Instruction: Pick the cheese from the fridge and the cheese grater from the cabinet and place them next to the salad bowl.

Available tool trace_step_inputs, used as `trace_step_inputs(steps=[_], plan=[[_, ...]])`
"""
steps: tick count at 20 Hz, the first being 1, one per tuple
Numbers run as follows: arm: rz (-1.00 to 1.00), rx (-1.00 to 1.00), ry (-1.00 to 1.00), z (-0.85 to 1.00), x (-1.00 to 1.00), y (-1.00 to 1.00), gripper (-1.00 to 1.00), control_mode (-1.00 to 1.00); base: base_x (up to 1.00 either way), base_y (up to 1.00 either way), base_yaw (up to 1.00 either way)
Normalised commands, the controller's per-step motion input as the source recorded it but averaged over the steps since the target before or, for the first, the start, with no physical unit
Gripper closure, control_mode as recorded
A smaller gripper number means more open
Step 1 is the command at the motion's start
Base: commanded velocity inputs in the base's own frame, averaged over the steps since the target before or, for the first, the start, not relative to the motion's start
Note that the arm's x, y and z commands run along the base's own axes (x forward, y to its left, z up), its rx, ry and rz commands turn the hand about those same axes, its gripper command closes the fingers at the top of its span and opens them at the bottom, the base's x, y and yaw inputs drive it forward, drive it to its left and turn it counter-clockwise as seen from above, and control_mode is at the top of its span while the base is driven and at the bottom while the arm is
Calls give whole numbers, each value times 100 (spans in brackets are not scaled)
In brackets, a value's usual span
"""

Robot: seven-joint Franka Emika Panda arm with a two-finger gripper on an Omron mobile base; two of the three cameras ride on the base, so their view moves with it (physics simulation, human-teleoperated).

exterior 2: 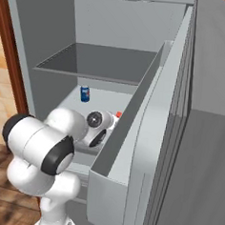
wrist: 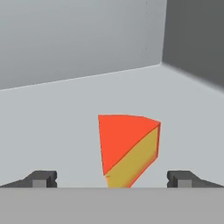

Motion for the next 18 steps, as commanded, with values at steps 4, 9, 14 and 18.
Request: trace_step_inputs(steps=[4,9,14,18], plan=[[0,0,0,-24,19,-5,-100,-100,0,0,0],[0,0,0,-24,22,-9,-100,-100,0,0,0],[0,0,0,-22,18,-14,-100,-100,0,0,0],[0,0,0,-27,20,-11,-100,-100,0,0,0]])
